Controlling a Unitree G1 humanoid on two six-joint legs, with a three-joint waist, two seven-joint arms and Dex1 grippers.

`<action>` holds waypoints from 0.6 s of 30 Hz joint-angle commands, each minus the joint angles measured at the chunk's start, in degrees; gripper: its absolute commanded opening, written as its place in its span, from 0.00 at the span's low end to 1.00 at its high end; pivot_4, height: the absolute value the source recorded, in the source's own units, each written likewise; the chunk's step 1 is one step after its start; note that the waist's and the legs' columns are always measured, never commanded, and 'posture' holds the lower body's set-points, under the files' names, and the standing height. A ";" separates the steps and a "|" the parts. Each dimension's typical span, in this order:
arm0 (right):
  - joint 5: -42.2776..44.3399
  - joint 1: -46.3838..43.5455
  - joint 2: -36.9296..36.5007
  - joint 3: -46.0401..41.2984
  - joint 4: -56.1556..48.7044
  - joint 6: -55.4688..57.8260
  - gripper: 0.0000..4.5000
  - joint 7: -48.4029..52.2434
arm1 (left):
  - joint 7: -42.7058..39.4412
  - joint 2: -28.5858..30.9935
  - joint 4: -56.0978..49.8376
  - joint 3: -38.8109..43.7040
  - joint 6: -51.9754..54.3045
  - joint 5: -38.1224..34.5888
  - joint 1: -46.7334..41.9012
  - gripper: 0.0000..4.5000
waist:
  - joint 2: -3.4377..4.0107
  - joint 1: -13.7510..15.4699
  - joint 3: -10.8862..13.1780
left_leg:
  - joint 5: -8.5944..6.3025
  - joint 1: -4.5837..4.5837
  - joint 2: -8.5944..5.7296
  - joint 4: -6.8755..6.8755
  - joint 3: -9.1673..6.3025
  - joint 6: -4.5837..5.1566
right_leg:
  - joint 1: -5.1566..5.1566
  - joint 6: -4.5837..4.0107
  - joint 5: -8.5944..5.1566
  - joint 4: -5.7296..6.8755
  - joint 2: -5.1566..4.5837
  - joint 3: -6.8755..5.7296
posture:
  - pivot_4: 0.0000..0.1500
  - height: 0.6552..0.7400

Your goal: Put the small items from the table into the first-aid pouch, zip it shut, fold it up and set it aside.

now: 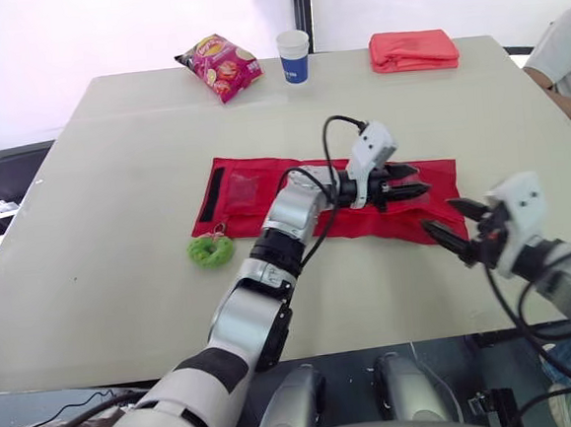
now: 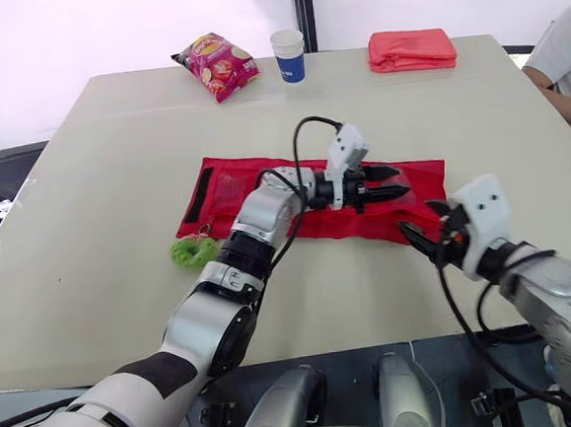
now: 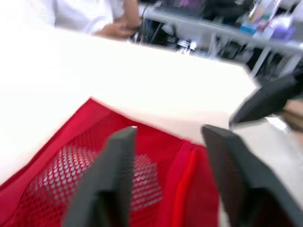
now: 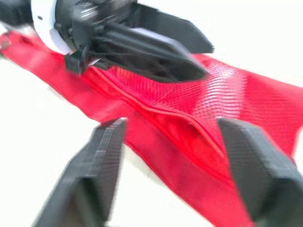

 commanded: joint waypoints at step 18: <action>17.42 -2.38 -14.27 -9.83 22.48 6.21 1.00 1.34 | -6.24 34.57 -48.92 25.71 15.74 -27.51 46.90 0.97 | 0.07 1.40 -0.05 | 0.02 0.22 0.08 -0.23 0.18 -0.04 | 0.18 -0.05 0.00 -0.20 -0.10 0.07 | 1.00 1.00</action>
